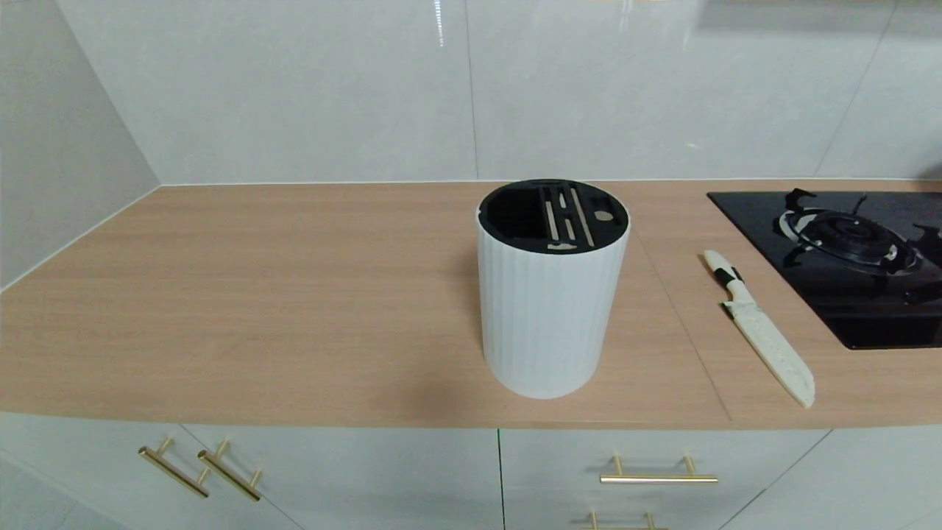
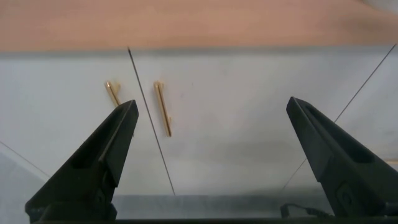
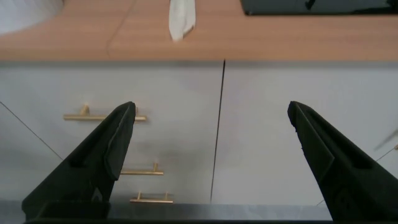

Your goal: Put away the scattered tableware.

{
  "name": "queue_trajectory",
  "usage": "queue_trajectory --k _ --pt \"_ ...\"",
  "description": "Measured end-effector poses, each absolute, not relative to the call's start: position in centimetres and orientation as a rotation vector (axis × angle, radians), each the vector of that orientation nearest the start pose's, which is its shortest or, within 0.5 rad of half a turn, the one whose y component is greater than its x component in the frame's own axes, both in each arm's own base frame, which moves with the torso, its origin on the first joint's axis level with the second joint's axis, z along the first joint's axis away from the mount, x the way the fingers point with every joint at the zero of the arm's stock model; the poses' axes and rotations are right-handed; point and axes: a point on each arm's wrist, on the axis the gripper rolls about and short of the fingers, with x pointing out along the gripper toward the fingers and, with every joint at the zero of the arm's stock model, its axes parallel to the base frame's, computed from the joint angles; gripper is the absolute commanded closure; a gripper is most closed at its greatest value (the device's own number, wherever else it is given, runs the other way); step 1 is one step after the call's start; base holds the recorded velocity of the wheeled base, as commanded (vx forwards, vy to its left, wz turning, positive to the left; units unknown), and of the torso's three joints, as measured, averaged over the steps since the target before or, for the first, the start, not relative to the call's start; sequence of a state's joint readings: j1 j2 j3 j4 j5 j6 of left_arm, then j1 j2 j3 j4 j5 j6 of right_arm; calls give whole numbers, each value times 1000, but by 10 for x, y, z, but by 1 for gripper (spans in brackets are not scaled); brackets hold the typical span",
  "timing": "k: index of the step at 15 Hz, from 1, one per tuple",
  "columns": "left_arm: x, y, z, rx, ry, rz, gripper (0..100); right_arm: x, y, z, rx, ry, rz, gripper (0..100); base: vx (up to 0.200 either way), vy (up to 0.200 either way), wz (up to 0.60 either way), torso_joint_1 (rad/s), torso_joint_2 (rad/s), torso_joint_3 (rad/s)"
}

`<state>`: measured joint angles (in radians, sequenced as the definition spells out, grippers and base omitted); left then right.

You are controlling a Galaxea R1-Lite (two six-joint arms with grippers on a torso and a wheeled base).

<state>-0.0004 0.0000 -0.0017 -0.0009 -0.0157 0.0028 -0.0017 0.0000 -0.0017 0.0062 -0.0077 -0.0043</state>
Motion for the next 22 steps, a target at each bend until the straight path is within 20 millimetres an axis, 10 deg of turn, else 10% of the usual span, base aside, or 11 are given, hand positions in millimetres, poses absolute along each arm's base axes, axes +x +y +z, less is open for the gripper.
queue_trajectory --k 22 --pt "-23 0 76 3 -3 -16 0 -23 0 75 -4 4 -9 0 0 0 0 205 -417 -213"
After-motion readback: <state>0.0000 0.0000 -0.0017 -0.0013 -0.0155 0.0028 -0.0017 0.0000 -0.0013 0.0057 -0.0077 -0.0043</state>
